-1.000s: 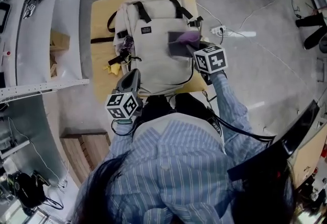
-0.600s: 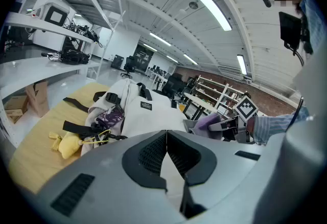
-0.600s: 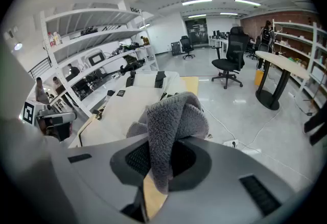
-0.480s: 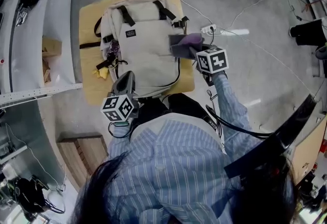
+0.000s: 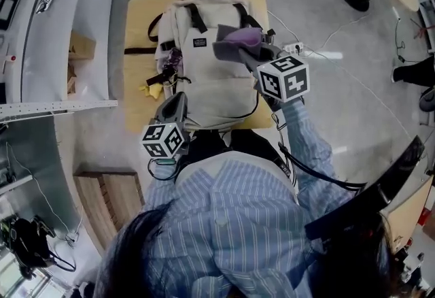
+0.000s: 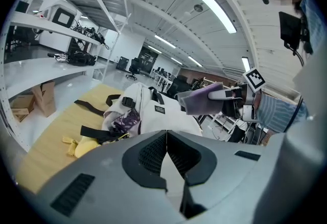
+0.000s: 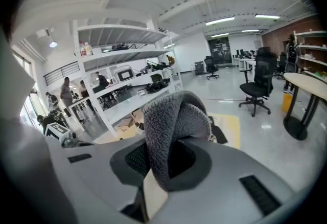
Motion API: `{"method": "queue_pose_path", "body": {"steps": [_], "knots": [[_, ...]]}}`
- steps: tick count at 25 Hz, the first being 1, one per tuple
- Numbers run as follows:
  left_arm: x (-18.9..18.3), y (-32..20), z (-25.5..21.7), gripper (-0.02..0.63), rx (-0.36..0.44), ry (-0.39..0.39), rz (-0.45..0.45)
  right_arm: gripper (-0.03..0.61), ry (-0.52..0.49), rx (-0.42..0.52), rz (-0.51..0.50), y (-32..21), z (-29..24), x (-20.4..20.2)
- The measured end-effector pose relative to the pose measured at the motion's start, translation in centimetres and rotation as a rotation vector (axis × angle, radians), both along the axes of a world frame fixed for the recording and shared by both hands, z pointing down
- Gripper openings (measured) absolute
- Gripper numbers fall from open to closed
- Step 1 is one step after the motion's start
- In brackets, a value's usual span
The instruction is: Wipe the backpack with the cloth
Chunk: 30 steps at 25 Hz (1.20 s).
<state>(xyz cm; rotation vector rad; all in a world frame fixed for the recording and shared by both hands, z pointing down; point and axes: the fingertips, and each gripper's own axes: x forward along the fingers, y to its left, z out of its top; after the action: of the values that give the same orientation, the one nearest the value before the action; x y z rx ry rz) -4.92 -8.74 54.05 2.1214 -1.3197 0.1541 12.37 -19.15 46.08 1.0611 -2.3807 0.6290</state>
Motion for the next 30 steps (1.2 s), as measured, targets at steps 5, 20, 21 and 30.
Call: {"method": "queue_pose_path", "body": {"steps": [5,20,21,30], "knots": [[-4.1,-0.2,-0.1,0.005,-0.001,-0.008,-0.036,0.049,-0.011,0.002,-0.128,-1.7,0.3,-9.6],[-11.8,0.4,1.4,0.005,-0.036,-0.01,-0.135,0.049,0.105,-0.069,-0.266,-3.3,6.9,-20.7],[-11.6,0.3,1.5,0.005,-0.036,-0.011,-0.128,0.049,0.121,-0.071,-0.253,-3.5,7.3,-20.0],[-8.8,-0.7,1.2,0.005,-0.025,-0.014,-0.069,0.049,0.102,-0.108,-0.091,-4.2,7.9,-11.0]]}}
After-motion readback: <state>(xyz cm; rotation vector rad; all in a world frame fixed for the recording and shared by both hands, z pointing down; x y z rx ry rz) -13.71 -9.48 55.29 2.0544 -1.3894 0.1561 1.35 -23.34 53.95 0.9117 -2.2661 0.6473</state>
